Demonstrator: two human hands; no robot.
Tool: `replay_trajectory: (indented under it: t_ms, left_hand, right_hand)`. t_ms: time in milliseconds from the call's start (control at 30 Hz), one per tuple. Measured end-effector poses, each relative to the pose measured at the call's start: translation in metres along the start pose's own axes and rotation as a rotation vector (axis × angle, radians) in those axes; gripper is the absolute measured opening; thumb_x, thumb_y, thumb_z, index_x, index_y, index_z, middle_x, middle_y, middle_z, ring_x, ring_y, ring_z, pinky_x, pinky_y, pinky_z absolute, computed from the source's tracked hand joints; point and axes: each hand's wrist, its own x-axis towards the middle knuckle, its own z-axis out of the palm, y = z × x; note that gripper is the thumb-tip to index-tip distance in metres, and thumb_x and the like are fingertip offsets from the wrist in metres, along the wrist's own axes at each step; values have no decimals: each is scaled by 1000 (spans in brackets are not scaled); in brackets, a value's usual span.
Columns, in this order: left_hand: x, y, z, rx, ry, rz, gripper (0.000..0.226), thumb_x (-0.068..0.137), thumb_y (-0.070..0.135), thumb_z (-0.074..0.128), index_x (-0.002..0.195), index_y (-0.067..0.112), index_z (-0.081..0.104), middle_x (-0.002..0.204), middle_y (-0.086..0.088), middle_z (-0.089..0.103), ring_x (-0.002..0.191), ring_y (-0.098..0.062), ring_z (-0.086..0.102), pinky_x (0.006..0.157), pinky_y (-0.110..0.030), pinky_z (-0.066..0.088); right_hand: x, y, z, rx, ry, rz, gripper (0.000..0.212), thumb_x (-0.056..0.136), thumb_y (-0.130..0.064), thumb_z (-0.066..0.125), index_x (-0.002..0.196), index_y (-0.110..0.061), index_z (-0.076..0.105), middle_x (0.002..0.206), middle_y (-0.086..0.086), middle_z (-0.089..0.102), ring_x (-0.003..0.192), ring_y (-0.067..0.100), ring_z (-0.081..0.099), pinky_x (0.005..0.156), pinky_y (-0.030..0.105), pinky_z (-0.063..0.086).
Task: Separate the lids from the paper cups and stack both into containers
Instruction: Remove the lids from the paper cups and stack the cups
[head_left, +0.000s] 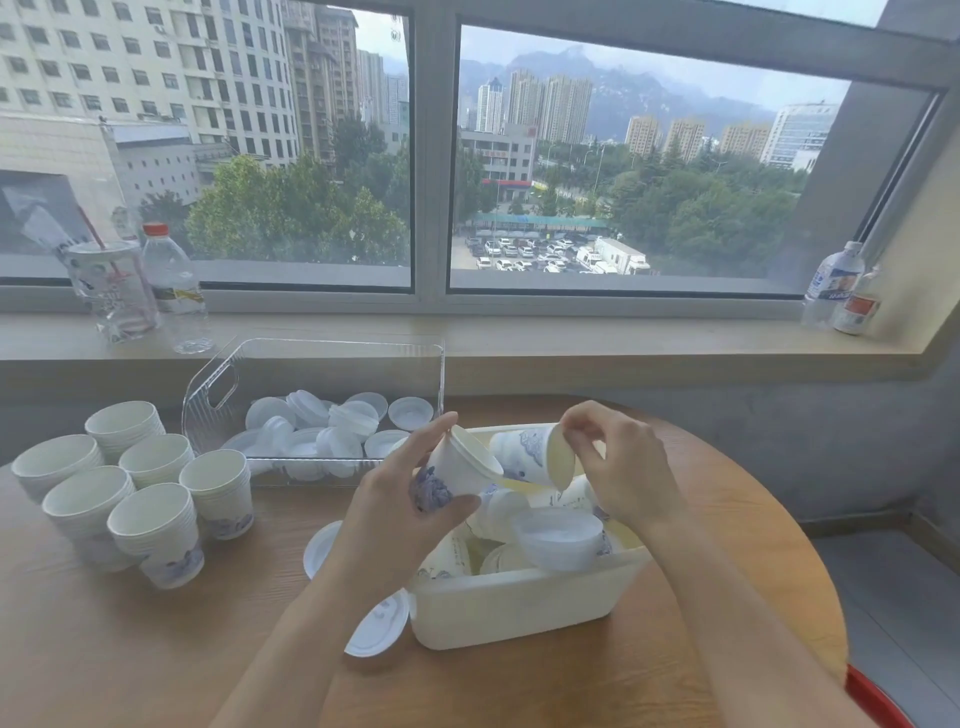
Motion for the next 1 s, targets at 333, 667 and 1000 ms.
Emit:
replay_trajectory:
  t_ms: [333,667,1000]
  left_hand:
    - [1,13,4,37,-57,56,81,82,33,88,143,65,44,138,22,60,125,-10,63,104,-45,55]
    - [-3,20,11,98,-54,129,91,90,23,82,148,70,32,130,37,51,128,-2,49,108,-32,48]
    - [2,19,20,117,-31,129,75,89,29,83,140,68,44,123,39,54,120,-13,59,100,-44,55]
  right_hand:
    - [4,-34,-18,387,-28,21,8,97,-27,74,92,-29,78,89,-14,77,80,6,70,69,14,52]
    - [-4,-26,-33,352,-56,33,5,96,-23,74,93,-27,77,88,-12,78,81,5,75,70,11,52]
    - [-20,19,-53,-173,-475,98,55,87,-38,80,137,-48,58,130,-27,61,126,-4,52,102,20,43]
